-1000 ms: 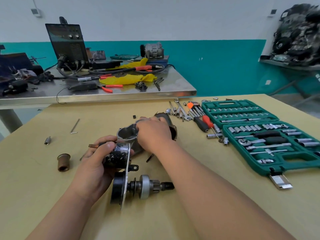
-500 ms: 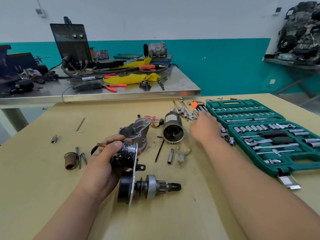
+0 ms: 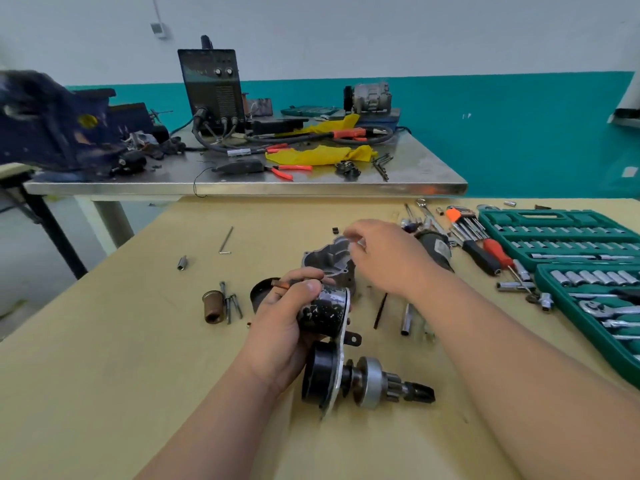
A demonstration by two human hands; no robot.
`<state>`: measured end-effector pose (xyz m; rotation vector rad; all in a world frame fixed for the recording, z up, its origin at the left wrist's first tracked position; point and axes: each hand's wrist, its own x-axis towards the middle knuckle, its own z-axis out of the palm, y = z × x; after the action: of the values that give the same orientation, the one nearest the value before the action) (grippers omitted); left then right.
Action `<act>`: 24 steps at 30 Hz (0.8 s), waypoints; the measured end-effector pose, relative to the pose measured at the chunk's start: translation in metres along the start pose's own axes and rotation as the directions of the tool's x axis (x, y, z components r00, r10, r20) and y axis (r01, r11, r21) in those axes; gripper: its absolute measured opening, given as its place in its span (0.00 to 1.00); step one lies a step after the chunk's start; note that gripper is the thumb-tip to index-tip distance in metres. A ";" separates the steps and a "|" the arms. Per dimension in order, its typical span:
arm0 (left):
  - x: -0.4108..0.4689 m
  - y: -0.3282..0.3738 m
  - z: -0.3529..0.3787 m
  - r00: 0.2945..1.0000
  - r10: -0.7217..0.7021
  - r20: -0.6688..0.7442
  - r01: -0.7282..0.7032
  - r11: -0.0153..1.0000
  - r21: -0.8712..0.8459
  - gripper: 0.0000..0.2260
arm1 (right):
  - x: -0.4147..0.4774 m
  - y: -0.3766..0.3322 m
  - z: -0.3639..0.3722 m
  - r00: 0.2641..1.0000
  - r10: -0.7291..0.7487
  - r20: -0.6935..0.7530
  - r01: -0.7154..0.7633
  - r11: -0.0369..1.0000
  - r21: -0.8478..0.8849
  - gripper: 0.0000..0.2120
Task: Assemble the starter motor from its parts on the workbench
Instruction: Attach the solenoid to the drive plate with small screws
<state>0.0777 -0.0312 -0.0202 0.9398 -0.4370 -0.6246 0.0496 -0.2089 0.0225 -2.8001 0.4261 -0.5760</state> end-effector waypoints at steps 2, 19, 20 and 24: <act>0.003 0.010 -0.008 1.000 -0.010 -0.016 0.010 1.000 -0.009 0.07 | 0.018 -0.025 0.003 0.996 -0.037 0.079 0.035 0.999 0.025 0.13; 0.034 0.053 -0.090 0.994 0.048 -0.093 -0.058 0.992 -0.110 0.07 | 0.176 -0.144 0.129 0.785 -0.243 0.570 0.415 0.889 -0.193 0.18; 0.034 0.053 -0.089 0.995 0.047 -0.083 -0.056 0.992 -0.109 0.07 | 0.174 -0.142 0.131 0.798 -0.234 0.556 0.354 0.928 -0.118 0.16; 0.036 0.049 -0.081 0.996 0.046 -0.074 -0.053 0.993 -0.101 0.06 | 0.170 -0.137 0.124 0.848 -0.238 0.474 0.362 0.913 -0.190 0.03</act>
<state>0.1675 0.0149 -0.0184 0.8479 -0.3601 -0.5615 0.2822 -0.1160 0.0117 -3.1615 -0.0431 0.0934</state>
